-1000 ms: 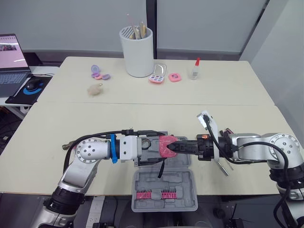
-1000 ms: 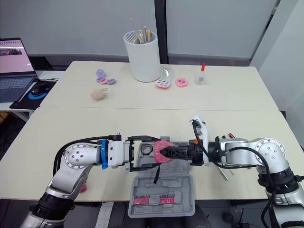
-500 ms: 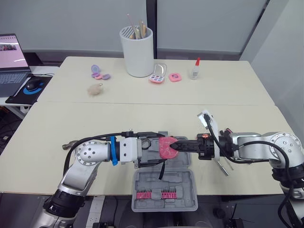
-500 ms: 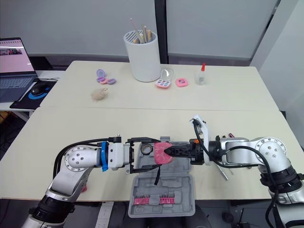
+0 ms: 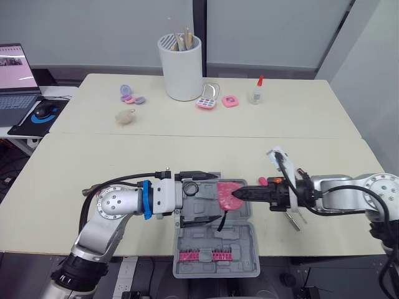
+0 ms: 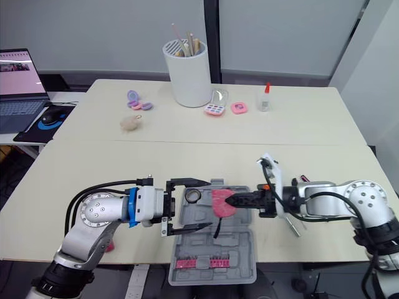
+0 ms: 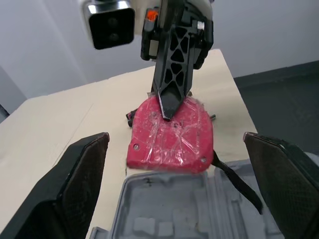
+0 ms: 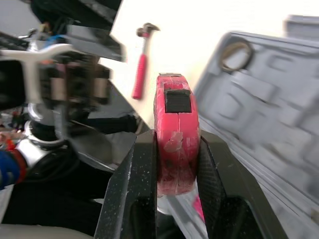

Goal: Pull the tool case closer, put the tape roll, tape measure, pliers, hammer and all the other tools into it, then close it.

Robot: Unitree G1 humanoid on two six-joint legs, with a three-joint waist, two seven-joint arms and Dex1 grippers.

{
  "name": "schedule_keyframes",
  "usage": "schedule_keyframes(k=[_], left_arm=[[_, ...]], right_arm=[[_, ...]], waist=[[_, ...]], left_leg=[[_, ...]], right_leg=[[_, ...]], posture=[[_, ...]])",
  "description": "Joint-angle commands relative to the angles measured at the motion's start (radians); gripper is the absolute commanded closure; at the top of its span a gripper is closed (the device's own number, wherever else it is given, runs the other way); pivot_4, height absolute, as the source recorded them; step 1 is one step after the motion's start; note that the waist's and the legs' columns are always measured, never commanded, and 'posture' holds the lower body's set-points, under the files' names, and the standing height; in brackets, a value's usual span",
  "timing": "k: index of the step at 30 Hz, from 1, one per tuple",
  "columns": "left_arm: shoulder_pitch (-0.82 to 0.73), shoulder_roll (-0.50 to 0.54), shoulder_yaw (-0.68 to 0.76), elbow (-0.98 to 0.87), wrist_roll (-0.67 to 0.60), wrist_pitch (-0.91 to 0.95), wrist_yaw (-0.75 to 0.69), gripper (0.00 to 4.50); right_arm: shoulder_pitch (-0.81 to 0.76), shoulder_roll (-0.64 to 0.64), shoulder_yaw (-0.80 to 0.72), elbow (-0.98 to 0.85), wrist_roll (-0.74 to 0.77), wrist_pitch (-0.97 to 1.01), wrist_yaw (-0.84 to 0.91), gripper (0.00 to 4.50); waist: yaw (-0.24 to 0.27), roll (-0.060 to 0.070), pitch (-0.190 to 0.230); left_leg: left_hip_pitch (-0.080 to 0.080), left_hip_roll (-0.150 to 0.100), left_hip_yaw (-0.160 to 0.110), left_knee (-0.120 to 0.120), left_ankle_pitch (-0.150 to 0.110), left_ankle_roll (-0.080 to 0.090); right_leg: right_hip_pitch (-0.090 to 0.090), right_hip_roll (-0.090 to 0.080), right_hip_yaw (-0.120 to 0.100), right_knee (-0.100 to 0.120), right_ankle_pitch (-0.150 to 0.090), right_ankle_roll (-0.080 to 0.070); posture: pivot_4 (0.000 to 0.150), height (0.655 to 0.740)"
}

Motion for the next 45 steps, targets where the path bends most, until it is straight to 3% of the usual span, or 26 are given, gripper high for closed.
schedule_keyframes(k=[1, 7, 15, 30, 32, 38, 43, 45], left_arm=[[0.067, 0.046, 0.045, -0.116, -0.089, 0.059, -0.012, 0.00], [0.179, 0.094, 0.074, -0.203, -0.124, 0.103, -0.007, 0.00], [0.243, 0.098, 0.071, -0.251, -0.107, 0.104, 0.010, 0.00], [0.271, 0.112, 0.082, -0.227, -0.078, 0.062, -0.008, 0.00], [0.266, 0.109, 0.078, -0.227, -0.076, 0.063, -0.007, 0.00], [0.260, 0.098, 0.065, -0.223, -0.066, 0.059, -0.004, 0.00], [0.254, 0.088, 0.060, -0.216, -0.058, 0.051, -0.007, 0.00], [0.252, 0.085, 0.057, -0.213, -0.053, 0.044, -0.011, 0.00]], right_arm=[[0.092, -0.116, -0.077, 0.015, 0.023, 0.045, 0.070, 3.73], [0.242, -0.200, -0.120, 0.073, -0.053, 0.084, 0.157, 3.73], [0.225, -0.066, -0.081, 0.150, -0.324, 0.098, 0.257, 3.73], [0.237, 0.093, -0.121, 0.187, -0.551, 0.176, 0.283, 3.73], [0.232, 0.091, -0.137, 0.190, -0.574, 0.185, 0.295, 3.01], [0.223, 0.038, -0.183, 0.161, -0.623, 0.244, 0.377, 1.53], [0.216, -0.049, -0.229, 0.085, -0.631, 0.285, 0.491, 0.03], [0.232, -0.113, -0.240, -0.008, -0.655, 0.235, 0.623, 0.03]], waist=[[0.000, 0.000, 0.000], [-0.001, 0.000, 0.000], [-0.001, 0.001, 0.000], [0.000, 0.001, 0.000], [0.000, 0.001, 0.000], [0.000, 0.001, 0.000], [0.000, 0.001, 0.000], [0.000, 0.002, 0.000]], left_leg=[[0.000, 0.000, 0.000, 0.000, 0.000, 0.000], [0.001, 0.001, 0.000, 0.000, 0.000, 0.000], [0.003, 0.002, 0.001, 0.000, 0.000, 0.000], [0.002, 0.000, 0.001, 0.000, 0.000, 0.000], [0.002, 0.000, 0.001, 0.000, 0.000, 0.000], [0.002, 0.000, 0.001, 0.000, 0.000, 0.000], [0.002, 0.000, 0.001, 0.000, 0.000, 0.000], [0.002, 0.000, 0.001, 0.000, 0.000, 0.000]], right_leg=[[0.000, 0.000, 0.000, 0.000, 0.000, 0.000], [0.001, 0.000, 0.000, 0.000, -0.002, 0.004], [0.001, 0.000, 0.002, -0.001, -0.003, 0.005], [0.001, 0.000, 0.002, -0.001, -0.003, 0.005], [0.001, 0.000, 0.002, -0.001, -0.003, 0.005], [0.001, 0.000, 0.002, -0.001, -0.003, 0.005], [0.001, 0.000, 0.002, -0.001, -0.003, 0.005], [0.001, 0.000, 0.002, -0.001, -0.003, 0.005]], posture=[[0.150, 0.7400], [0.150, 0.7400], [0.150, 0.7400], [0.150, 0.7400], [0.150, 0.7400], [0.150, 0.7400], [0.150, 0.7400], [0.150, 0.7400]])
